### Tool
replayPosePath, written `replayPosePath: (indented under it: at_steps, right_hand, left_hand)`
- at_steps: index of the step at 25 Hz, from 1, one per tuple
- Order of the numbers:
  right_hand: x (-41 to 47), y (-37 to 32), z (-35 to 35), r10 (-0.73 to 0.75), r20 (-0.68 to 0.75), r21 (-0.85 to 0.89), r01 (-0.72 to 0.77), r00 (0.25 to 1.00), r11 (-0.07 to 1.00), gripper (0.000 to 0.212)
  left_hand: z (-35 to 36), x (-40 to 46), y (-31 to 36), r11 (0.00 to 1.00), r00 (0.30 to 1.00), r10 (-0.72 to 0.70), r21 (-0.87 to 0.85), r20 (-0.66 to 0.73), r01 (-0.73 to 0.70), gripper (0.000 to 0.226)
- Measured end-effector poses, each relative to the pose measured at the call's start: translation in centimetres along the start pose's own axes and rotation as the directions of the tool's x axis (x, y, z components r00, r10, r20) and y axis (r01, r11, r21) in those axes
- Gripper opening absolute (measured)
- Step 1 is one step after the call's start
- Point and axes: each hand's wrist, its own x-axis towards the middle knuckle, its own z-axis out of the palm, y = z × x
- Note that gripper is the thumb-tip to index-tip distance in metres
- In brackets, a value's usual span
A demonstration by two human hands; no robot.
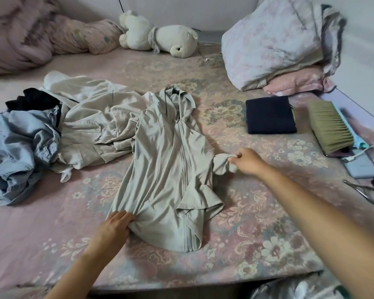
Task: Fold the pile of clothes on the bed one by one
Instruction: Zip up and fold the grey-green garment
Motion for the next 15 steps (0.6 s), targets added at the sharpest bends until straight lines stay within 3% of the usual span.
replayPosePath:
  at_steps: [3,5,7,9,11,13,14,15]
  right_hand:
    - [3.3,1.1,-10.5,0.184,-0.324,0.213,-0.118,0.928,0.97,0.005]
    - [5.4,3.2,-15.1,0.124,-0.549,0.037,-0.125,0.827,0.992,0.025]
    - [5.9,4.3,-15.5,0.015,-0.547,-0.154,-0.118,0.837,0.981,0.036]
    - [4.4,4.6,-11.6,-0.065,-0.393,-0.241,-0.034,0.917,0.97,0.048]
    - [0.4,4.3,-4.8,-0.161,-0.016,-0.164,0.157,0.987,0.974,0.062]
    - [-4.9,3.2,1.5,-0.22,0.392,-0.155,0.3,0.893,0.941,0.077]
    - [-6.6,3.1,4.1,-0.263,0.473,-0.204,0.395,0.841,0.896,0.077]
    - [-7.3,3.3,6.1,-0.342,0.459,-0.234,0.484,0.82,0.843,0.069]
  left_hand:
    - [0.0,0.2,0.1,1.0,1.0,0.004,-0.014,0.016,-0.003,0.04]
    - [-0.1,0.0,0.3,1.0,1.0,0.008,-0.022,0.025,-0.007,0.033]
    - [-0.1,-0.3,0.2,1.0,1.0,0.006,-0.025,0.025,-0.005,0.017]
    - [0.1,-0.4,-0.2,0.998,0.999,-0.035,-0.055,-0.012,0.034,0.02]
    - [0.1,-0.6,-0.9,0.995,0.995,-0.094,-0.048,-0.033,0.092,0.031]
    - [-0.1,-0.8,-1.5,0.996,0.996,-0.085,-0.007,-0.006,0.085,0.038]
    - [-0.2,-0.9,-1.6,0.997,0.997,-0.072,0.002,0.008,0.072,0.039]
    - [-0.4,-1.1,-1.5,0.997,0.997,-0.079,-0.009,0.004,0.079,0.037]
